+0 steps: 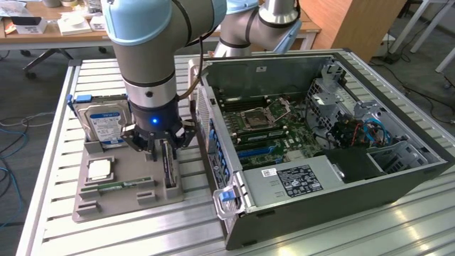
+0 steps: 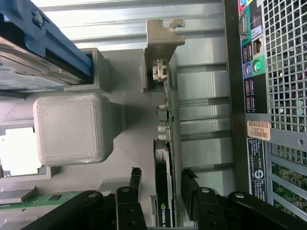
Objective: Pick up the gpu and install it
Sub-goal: 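Pick up the gpu and move the gpu toward the slot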
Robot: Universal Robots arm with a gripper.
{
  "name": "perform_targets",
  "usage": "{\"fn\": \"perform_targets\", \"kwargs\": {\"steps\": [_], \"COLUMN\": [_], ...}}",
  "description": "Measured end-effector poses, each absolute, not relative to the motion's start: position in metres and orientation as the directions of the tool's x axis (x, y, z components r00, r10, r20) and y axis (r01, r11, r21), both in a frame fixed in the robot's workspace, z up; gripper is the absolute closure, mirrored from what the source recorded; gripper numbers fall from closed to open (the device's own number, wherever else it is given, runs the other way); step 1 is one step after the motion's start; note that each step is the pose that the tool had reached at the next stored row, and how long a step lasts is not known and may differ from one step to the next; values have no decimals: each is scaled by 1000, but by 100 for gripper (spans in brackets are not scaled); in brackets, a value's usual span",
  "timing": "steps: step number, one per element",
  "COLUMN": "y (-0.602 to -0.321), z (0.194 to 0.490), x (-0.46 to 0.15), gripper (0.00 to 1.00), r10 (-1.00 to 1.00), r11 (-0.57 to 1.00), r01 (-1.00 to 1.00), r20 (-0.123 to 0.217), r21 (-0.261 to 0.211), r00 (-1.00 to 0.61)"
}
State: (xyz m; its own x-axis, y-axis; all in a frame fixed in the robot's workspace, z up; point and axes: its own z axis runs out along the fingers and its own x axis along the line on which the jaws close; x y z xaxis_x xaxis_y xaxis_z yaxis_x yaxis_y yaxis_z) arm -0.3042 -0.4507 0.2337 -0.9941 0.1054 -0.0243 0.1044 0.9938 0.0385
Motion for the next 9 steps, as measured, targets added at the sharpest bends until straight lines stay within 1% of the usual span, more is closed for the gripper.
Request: {"fn": "perform_targets", "kwargs": {"steps": [9], "y": [-451], "z": [231], "x": [-303], "gripper": [54], "r10": [105], "r11": [994], "r01": [104], "r20": [-24], "r21": [39], "r00": [-994]}}
